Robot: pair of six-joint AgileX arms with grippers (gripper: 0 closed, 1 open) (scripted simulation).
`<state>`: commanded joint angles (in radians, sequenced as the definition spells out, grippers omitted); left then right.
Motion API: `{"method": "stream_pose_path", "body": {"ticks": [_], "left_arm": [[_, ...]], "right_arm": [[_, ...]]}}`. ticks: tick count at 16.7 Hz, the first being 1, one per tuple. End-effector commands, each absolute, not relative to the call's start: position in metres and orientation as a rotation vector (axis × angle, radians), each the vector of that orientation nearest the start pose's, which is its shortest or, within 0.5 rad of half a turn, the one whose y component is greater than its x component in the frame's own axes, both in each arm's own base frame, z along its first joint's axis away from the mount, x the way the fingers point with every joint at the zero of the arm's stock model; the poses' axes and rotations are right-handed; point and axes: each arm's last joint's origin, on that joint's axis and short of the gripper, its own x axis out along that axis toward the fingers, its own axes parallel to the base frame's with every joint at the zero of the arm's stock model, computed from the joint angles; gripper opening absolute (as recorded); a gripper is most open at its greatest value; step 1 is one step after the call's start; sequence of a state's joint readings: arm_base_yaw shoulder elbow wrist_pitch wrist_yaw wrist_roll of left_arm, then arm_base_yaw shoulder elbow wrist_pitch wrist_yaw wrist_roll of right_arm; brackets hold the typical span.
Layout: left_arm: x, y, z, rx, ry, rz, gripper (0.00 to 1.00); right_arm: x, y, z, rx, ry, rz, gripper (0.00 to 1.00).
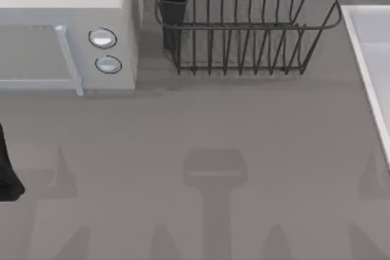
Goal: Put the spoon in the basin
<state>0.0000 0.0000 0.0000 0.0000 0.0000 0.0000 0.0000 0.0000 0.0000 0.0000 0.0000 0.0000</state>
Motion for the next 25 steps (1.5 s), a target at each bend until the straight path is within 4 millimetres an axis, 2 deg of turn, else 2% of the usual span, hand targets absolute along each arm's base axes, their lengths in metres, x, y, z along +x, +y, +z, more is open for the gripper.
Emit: {"method": "stream_pose_path", "body": {"ticks": [3,6,11,15,18,22,25], "left_arm": [[0.106,-0.001,0.16,0.0,0.0,0.0,1.0],[0.106,-0.001,0.16,0.0,0.0,0.0,1.0],[0.106,-0.001,0.16,0.0,0.0,0.0,1.0],[0.106,-0.001,0.16,0.0,0.0,0.0,1.0],[0.106,-0.001,0.16,0.0,0.0,0.0,1.0],[0.106,-0.001,0.16,0.0,0.0,0.0,1.0],[0.106,-0.001,0.16,0.0,0.0,0.0,1.0]], "right_arm": [[0.106,-0.001,0.162,0.011,0.014,-0.002,1.0],[0.108,-0.002,0.172,0.089,0.124,-0.018,1.0],[0.126,-0.003,0.189,0.321,0.549,-0.114,1.0],[0.153,-0.004,0.193,0.506,0.955,-0.294,1.0],[0.173,-0.005,0.195,0.606,1.188,-0.453,1.0],[0.195,-0.005,0.193,0.677,1.396,-0.637,1.0],[0.202,-0.006,0.193,0.694,1.45,-0.697,1.0]]}}
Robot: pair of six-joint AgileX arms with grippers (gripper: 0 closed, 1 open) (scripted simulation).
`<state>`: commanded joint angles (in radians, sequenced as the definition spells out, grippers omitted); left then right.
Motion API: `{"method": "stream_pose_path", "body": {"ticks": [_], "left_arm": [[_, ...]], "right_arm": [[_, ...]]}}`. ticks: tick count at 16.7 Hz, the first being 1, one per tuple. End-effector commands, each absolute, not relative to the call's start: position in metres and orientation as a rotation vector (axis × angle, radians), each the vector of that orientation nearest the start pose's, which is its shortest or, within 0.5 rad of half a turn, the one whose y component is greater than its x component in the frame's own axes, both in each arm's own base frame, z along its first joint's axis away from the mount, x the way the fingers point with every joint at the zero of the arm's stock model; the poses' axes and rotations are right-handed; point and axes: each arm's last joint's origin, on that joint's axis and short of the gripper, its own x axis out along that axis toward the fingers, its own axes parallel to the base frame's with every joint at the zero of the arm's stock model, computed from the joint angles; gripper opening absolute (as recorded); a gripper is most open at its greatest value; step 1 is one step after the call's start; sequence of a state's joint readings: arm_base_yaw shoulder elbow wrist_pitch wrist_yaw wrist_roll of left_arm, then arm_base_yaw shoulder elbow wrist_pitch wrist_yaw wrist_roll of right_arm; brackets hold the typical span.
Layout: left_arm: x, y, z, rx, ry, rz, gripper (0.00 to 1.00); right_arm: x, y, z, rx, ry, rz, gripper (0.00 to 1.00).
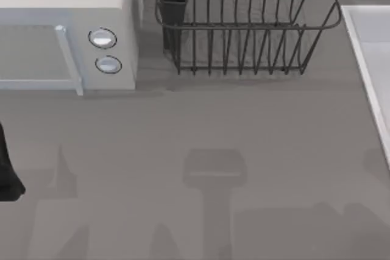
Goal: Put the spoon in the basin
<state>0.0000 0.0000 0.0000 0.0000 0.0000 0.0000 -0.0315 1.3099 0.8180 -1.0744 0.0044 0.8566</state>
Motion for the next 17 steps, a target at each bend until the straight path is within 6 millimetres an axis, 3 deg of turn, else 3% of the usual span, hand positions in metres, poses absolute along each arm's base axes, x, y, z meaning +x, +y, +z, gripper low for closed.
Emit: {"method": "stream_pose_path", "body": {"ticks": [7,14,17], "left_arm": [[0.106,-0.001,0.16,0.0,0.0,0.0,1.0],[0.106,-0.001,0.16,0.0,0.0,0.0,1.0],[0.106,-0.001,0.16,0.0,0.0,0.0,1.0]], "right_arm": [[0.203,-0.006,0.184,0.693,1.454,-0.698,1.0],[0.208,-0.006,0.113,0.696,1.444,-0.694,1.0],[0.203,-0.006,0.095,0.695,1.45,-0.698,1.0]]}}
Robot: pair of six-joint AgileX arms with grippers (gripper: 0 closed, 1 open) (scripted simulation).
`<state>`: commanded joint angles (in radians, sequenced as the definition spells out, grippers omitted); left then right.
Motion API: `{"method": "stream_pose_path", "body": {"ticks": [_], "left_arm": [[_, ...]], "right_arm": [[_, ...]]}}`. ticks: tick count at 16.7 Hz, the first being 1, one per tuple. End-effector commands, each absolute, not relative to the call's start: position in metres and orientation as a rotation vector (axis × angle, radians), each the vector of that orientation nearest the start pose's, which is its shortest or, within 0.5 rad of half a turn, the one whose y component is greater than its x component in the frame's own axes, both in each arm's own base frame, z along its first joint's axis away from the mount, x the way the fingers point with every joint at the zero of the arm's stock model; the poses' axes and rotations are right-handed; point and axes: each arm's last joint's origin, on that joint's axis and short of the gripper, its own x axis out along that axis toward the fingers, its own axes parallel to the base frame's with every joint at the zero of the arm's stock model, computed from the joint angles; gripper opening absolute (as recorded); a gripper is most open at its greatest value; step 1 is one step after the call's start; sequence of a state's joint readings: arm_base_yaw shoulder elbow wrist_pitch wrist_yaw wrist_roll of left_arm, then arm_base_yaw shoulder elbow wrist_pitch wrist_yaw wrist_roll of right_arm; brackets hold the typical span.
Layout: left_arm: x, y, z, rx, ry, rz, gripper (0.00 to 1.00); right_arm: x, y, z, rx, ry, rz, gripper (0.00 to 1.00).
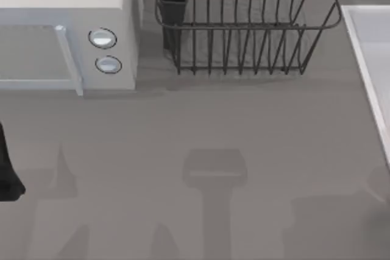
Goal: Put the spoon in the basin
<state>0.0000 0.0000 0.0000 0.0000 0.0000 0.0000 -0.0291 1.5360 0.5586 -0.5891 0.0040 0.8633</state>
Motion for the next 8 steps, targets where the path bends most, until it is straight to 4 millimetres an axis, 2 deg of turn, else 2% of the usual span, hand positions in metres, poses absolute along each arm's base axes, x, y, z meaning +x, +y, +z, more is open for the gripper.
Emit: {"method": "stream_pose_path", "body": {"ticks": [4,8], "left_arm": [[0.1057,-0.0012,0.16,0.0,0.0,0.0,1.0],[0.1057,-0.0012,0.16,0.0,0.0,0.0,1.0]], "right_arm": [[0.2029,-0.0061,0.0931,0.695,1.451,-0.698,1.0],[0.2029,-0.0061,0.0931,0.695,1.451,-0.698,0.7]]}}
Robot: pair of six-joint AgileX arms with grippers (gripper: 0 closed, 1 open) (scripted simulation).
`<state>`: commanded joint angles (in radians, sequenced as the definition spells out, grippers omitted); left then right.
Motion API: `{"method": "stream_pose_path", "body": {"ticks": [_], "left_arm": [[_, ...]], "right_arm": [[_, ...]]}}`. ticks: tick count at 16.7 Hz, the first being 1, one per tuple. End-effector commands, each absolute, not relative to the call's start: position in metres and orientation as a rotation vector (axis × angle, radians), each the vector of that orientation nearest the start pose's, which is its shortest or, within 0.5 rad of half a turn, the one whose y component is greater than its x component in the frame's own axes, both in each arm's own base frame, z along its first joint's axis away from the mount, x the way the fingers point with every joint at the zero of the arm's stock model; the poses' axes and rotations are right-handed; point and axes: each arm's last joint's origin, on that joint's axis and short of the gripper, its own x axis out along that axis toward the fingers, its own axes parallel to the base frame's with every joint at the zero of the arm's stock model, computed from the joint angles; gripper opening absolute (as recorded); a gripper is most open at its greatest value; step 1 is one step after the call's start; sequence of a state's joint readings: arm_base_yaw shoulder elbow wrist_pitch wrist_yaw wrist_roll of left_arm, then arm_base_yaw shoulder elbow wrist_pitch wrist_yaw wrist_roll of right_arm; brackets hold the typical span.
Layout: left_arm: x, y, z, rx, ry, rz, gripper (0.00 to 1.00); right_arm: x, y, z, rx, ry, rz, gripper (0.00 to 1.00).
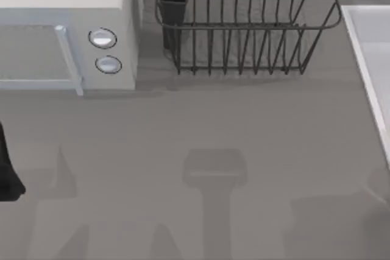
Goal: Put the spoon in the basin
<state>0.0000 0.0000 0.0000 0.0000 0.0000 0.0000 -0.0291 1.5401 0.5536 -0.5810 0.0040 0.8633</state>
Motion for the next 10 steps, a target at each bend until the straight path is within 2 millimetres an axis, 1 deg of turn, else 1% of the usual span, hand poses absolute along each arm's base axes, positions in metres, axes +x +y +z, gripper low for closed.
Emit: {"method": "stream_pose_path", "body": {"ticks": [9,10], "left_arm": [[0.1057,-0.0012,0.16,0.0,0.0,0.0,1.0],[0.1057,-0.0012,0.16,0.0,0.0,0.0,1.0]], "right_arm": [[0.2029,-0.0061,0.0931,0.695,1.451,-0.698,0.02],[0.2029,-0.0061,0.0931,0.695,1.451,-0.698,0.0]]}}
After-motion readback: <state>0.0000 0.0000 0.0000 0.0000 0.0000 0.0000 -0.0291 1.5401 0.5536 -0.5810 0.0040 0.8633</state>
